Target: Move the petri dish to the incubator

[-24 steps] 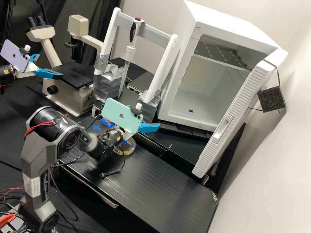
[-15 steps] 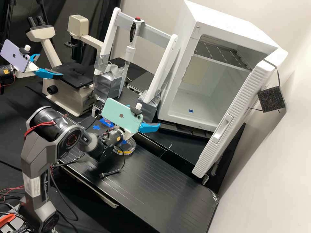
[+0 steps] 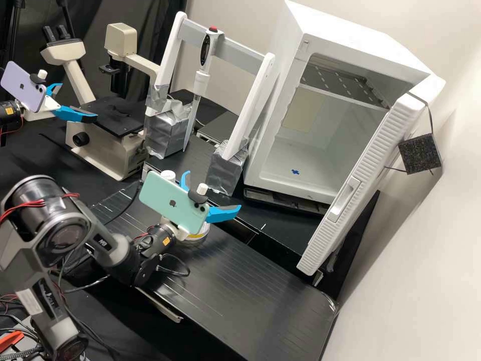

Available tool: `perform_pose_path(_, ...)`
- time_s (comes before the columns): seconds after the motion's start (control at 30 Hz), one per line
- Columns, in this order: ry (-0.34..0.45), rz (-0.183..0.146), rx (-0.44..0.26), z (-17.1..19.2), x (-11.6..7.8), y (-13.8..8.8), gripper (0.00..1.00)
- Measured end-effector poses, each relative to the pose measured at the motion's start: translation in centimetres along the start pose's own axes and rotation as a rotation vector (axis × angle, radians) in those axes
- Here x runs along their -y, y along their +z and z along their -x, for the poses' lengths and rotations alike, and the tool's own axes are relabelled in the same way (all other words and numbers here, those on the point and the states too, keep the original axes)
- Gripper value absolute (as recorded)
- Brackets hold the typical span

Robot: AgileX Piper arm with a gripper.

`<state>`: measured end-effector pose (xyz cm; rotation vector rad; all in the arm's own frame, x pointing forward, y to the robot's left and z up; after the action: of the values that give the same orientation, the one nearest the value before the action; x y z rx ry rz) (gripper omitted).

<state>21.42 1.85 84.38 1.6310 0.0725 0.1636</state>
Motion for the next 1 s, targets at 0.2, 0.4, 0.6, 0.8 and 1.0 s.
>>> perform_pose_path(0.2, -0.034, 0.016, -0.003, 4.0, 0.3, 0.0, 1.00)
perform_pose_path(0.4, -0.064, 0.039, 0.031, 5.3, 0.6, 0.7, 1.00)
perform_pose_path(0.6, -0.076, 0.030, 0.059, 5.3, 0.6, 1.3, 1.00)
perform_pose_path(0.8, -0.101, 0.008, 0.083, 5.1, 1.0, 1.8, 1.00)
perform_pose_path(1.0, -0.115, 0.011, 0.094, 5.0, 1.2, 2.3, 1.00)
